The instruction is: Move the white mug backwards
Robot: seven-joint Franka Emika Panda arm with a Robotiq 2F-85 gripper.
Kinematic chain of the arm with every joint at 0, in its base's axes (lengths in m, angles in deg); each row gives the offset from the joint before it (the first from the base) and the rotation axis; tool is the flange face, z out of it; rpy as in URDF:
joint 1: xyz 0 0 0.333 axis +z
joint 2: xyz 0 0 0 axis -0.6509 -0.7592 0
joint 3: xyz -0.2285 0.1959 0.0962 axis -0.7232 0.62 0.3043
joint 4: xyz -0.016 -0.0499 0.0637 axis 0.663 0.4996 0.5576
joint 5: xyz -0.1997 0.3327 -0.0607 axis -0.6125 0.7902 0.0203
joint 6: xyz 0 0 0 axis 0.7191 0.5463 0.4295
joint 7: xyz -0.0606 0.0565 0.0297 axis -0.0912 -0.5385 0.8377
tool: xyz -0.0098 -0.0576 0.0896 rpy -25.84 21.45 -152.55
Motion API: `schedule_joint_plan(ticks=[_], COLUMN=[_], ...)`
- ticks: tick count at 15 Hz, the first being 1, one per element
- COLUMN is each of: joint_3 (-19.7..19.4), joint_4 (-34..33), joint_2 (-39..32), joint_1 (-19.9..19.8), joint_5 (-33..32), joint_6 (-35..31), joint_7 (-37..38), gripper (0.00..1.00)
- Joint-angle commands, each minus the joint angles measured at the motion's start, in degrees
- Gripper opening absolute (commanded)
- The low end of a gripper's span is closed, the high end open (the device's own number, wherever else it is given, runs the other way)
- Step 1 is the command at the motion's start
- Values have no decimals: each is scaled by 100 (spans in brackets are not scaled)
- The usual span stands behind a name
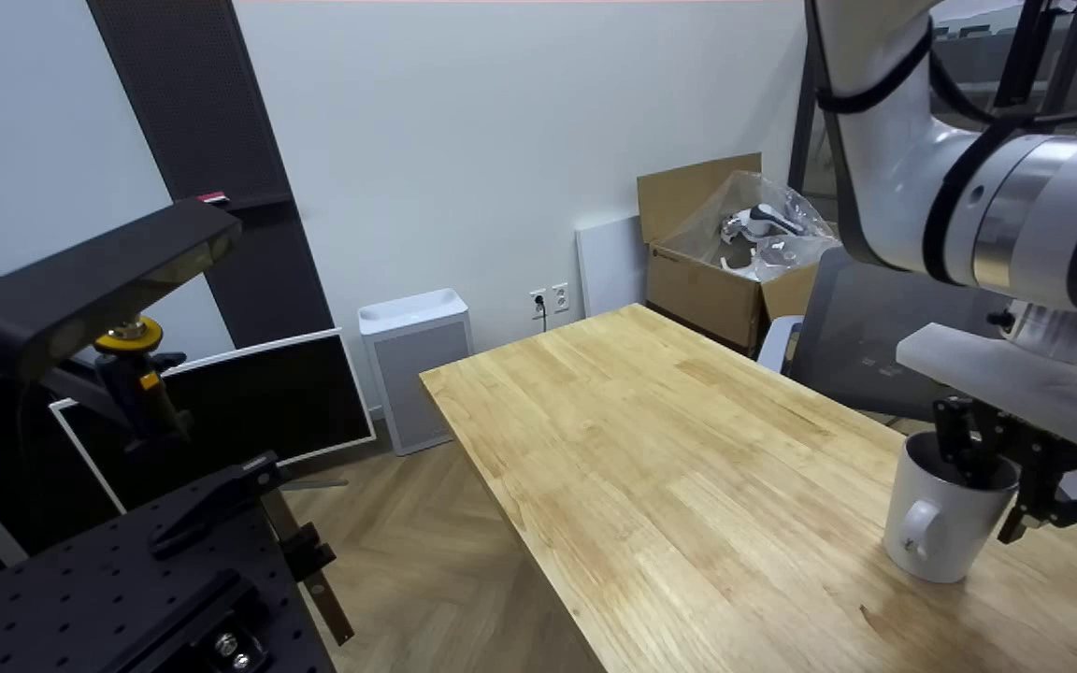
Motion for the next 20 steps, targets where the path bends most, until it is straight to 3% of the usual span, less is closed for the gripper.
schedule_joint_plan(ticks=[1, 6, 20], joint_3=[-66, -120, -191], joint_4=[-230, -142, 307], joint_2=[-77, 60, 985], joint_1=[60, 113, 130], joint_5=[-67, -106, -113], joint_6=[121, 119, 571], joint_7=[282, 340, 362], gripper=[65, 98, 100])
